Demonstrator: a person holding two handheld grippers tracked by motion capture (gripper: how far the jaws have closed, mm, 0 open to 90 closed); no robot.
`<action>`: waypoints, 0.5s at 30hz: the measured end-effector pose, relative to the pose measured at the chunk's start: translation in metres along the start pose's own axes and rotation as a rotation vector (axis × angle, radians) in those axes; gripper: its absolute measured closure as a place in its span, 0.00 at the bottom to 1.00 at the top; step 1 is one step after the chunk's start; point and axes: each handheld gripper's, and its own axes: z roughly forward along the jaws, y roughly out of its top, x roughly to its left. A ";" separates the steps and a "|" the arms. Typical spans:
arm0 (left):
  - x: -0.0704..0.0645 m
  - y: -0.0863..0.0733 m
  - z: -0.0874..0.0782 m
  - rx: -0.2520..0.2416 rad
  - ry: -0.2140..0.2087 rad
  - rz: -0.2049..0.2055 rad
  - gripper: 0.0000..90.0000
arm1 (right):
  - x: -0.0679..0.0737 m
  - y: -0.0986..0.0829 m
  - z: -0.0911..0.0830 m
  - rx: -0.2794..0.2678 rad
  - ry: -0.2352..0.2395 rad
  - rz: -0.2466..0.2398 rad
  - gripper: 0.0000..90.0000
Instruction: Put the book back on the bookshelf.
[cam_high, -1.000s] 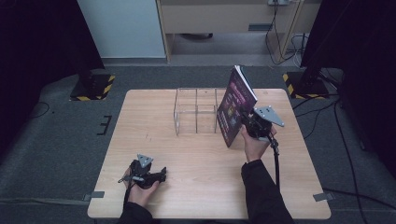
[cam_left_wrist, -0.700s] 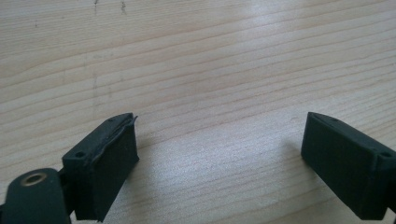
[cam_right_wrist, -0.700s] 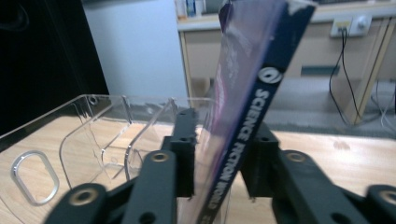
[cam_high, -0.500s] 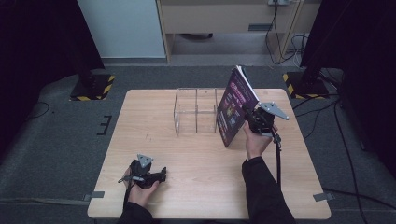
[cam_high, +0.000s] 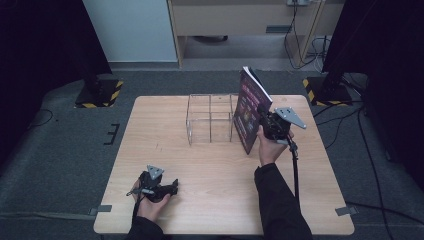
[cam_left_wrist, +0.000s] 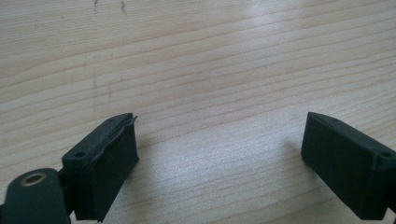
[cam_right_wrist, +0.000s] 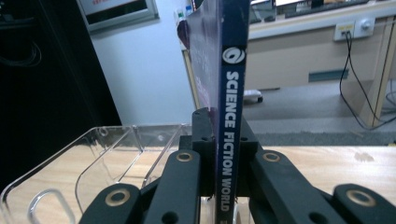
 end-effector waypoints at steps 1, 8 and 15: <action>0.000 0.000 0.000 0.000 0.000 0.000 0.11 | 0.000 -0.001 0.001 -0.016 0.002 -0.006 0.94; 0.000 0.000 0.000 0.000 0.000 0.000 0.11 | 0.002 -0.010 0.003 -0.031 0.018 -0.032 0.94; 0.000 0.000 0.000 0.000 0.000 0.000 0.11 | 0.000 -0.009 0.000 0.001 -0.009 -0.061 0.92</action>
